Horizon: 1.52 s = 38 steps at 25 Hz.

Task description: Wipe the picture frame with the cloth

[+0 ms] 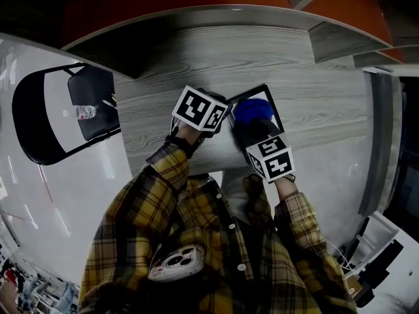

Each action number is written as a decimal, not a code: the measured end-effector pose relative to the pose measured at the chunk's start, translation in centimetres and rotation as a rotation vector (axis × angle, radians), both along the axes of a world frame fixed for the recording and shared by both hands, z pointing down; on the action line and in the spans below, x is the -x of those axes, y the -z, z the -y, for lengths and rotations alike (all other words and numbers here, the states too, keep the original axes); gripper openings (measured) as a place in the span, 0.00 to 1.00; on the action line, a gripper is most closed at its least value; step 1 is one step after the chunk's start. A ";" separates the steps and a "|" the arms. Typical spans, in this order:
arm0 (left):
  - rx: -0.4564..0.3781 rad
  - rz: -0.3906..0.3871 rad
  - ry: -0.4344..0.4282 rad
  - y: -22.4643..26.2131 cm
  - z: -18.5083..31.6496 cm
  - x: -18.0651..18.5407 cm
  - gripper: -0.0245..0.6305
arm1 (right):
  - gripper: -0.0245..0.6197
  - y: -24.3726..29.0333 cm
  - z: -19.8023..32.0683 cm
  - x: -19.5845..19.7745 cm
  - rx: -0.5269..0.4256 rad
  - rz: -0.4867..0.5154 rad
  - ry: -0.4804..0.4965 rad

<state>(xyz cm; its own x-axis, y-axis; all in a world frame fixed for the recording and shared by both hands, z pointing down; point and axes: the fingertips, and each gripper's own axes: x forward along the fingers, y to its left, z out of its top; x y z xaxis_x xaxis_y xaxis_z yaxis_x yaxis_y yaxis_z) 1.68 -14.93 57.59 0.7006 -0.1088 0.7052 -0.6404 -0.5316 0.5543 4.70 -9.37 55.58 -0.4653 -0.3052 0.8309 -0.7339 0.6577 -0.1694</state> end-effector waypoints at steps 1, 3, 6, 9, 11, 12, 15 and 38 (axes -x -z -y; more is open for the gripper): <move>0.003 -0.001 0.000 0.0 0.0 0.0 0.19 | 0.11 0.0 -0.7 -0.4 0.009 -0.001 -0.006; 0.005 -0.003 -0.001 0.0 0.0 -0.1 0.19 | 0.11 -0.1 -2.0 -1.2 0.028 -0.001 -0.021; 0.001 -0.002 -0.002 0.0 0.1 -0.1 0.19 | 0.11 -0.1 -3.9 -2.3 0.060 -0.005 -0.038; 0.002 -0.001 0.000 0.0 0.1 -0.1 0.19 | 0.11 -0.1 -5.7 -3.3 0.091 -0.010 -0.053; 0.002 -0.001 0.000 -0.1 0.1 -0.1 0.19 | 0.11 0.1 -6.6 -3.9 0.095 -0.005 -0.070; 0.001 -0.002 0.000 0.0 0.1 -0.1 0.19 | 0.11 0.3 -6.9 -4.2 0.096 -0.001 -0.080; 0.000 -0.004 0.000 0.0 0.2 -0.1 0.19 | 0.11 0.5 -8.1 -5.0 0.112 -0.001 -0.099; 0.002 -0.001 -0.001 0.1 0.2 -0.3 0.19 | 0.11 3.1 7.6 -2.1 -0.110 0.075 -0.135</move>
